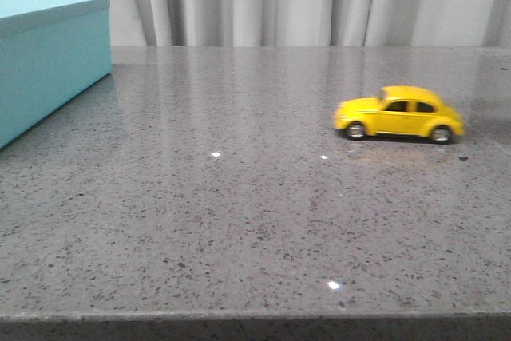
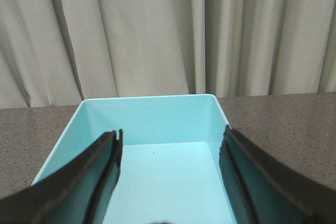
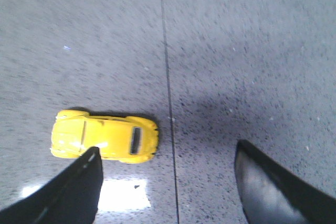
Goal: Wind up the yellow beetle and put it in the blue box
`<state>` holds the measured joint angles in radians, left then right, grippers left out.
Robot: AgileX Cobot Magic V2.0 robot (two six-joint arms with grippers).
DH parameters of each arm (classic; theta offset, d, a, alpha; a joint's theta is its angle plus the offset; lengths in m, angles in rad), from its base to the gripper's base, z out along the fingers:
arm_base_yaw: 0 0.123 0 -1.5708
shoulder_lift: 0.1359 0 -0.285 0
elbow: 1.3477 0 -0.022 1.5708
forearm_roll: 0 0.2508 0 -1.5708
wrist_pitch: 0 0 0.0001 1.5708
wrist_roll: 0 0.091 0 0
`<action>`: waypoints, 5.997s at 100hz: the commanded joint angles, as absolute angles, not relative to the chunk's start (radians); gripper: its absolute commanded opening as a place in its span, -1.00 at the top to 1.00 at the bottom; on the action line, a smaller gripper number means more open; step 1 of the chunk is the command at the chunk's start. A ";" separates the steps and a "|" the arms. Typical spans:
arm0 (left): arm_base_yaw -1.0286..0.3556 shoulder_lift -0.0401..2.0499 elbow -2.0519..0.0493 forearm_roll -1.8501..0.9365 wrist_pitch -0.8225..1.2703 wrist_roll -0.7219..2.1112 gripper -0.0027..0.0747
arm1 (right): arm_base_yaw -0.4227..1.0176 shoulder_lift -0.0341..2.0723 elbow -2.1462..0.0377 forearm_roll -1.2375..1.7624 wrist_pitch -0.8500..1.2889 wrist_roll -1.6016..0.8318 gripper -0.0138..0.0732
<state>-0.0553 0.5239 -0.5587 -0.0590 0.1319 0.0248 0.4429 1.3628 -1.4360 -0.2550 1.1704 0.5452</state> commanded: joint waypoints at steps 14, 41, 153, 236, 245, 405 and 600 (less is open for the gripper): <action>-0.063 0.533 -0.596 -0.061 0.036 0.020 -0.13 | 0.502 1.287 -1.451 -0.281 1.057 0.532 -0.53; -0.063 0.536 -0.598 -0.059 0.042 0.020 -0.13 | 0.581 1.278 -1.373 -0.281 0.925 0.532 -0.53; -0.212 1.253 -1.381 -0.302 0.887 0.711 -0.21 | 0.661 0.890 -1.062 -0.244 0.561 0.532 -0.53; -0.429 1.655 -1.509 -0.136 1.010 1.009 -0.49 | 0.661 0.888 -1.062 -0.234 0.561 0.532 -0.53; -0.429 1.678 -1.509 -0.120 1.006 1.009 -0.49 | 0.661 0.888 -1.062 -0.234 0.562 0.532 -0.53; -0.355 1.580 -1.976 0.145 1.108 0.266 0.44 | 0.661 0.888 -1.062 -0.231 0.565 0.532 -0.53; 0.041 1.550 -1.818 -0.176 1.160 0.160 -0.02 | 0.661 0.748 -0.985 -0.364 0.572 0.532 -0.53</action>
<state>0.0393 1.6541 -1.7886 -0.1279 1.2251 0.1452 0.6596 0.7955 -0.9874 -0.3030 0.6399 0.5404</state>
